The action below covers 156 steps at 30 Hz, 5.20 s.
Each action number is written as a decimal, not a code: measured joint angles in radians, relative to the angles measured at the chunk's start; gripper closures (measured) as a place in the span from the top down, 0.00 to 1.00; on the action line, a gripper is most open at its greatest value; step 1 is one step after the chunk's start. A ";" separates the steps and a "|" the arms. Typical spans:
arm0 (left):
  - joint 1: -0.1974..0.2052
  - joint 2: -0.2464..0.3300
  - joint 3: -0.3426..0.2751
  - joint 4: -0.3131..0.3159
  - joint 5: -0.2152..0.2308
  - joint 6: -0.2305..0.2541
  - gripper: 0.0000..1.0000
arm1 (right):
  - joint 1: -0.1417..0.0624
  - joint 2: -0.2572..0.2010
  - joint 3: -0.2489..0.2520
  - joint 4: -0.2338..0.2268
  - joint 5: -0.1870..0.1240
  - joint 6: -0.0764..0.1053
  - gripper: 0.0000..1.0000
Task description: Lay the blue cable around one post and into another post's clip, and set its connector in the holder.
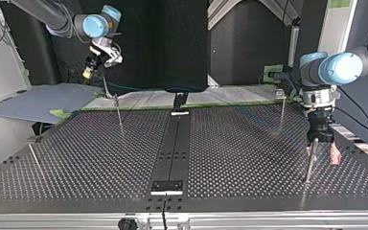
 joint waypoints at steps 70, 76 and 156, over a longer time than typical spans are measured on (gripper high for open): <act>-0.035 0.002 0.005 0.018 0.013 -0.010 1.00 | -0.307 0.117 -0.116 0.075 -0.717 -0.233 0.00; -0.035 0.002 0.005 0.016 0.012 -0.007 1.00 | -0.304 0.118 -0.129 0.078 -0.777 -0.223 0.00; -0.064 0.327 0.169 -0.689 -0.343 0.388 1.00 | -0.304 0.118 -0.135 0.038 -1.067 -0.138 0.00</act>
